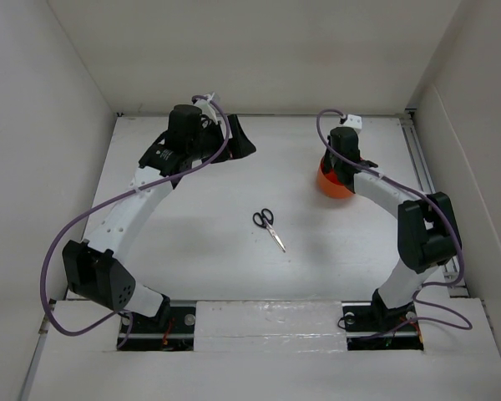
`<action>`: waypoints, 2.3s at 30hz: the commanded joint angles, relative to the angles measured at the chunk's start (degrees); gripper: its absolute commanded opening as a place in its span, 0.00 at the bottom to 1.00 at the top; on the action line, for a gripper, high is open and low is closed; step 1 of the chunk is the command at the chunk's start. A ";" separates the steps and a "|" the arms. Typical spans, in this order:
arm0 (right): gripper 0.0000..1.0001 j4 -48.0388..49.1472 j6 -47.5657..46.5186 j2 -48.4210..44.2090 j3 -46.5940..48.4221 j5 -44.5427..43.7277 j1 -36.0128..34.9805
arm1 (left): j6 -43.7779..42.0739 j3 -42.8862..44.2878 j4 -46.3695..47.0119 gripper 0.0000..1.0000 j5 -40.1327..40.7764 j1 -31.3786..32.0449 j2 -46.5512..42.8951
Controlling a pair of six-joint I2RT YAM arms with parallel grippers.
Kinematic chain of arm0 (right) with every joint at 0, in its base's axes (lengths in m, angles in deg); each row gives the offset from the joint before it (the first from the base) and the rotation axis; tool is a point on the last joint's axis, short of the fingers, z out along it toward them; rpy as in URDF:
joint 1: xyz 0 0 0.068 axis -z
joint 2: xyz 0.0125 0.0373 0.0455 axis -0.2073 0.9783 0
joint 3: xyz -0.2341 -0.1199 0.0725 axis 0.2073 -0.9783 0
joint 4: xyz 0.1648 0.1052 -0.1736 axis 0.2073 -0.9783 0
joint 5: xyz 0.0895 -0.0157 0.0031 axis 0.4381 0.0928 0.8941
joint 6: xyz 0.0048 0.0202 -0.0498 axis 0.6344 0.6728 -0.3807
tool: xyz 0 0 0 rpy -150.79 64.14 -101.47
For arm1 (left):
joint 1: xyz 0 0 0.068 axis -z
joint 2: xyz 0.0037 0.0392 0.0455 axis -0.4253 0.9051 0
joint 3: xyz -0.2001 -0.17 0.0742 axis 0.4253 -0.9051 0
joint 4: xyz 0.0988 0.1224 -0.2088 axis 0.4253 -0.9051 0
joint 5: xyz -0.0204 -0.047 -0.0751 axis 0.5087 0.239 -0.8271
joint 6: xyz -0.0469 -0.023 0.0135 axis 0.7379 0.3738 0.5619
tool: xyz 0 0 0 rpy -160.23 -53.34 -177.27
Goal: Sort the stationery into containers
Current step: Place the pen in the storage box, then pick up the scissors from the center of the board.
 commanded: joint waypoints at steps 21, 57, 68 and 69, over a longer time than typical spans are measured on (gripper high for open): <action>0.49 1.03 2.46 -6.34 -1.09 -2.12 -1.93 | -1.52 -0.48 0.75 1.00 0.96 -0.13 -2.81; 0.69 -37.82 -2.03 -26.65 20.97 8.95 -8.34 | 16.41 1.01 -23.15 0.85 24.16 16.22 22.85; 0.69 -37.82 -1.50 -27.18 19.74 10.10 -8.87 | 15.27 1.63 -23.51 0.74 27.94 14.55 28.92; 0.69 -37.82 -1.50 -27.18 19.74 10.10 -8.87 | 15.27 1.10 -23.51 0.74 27.95 14.55 28.92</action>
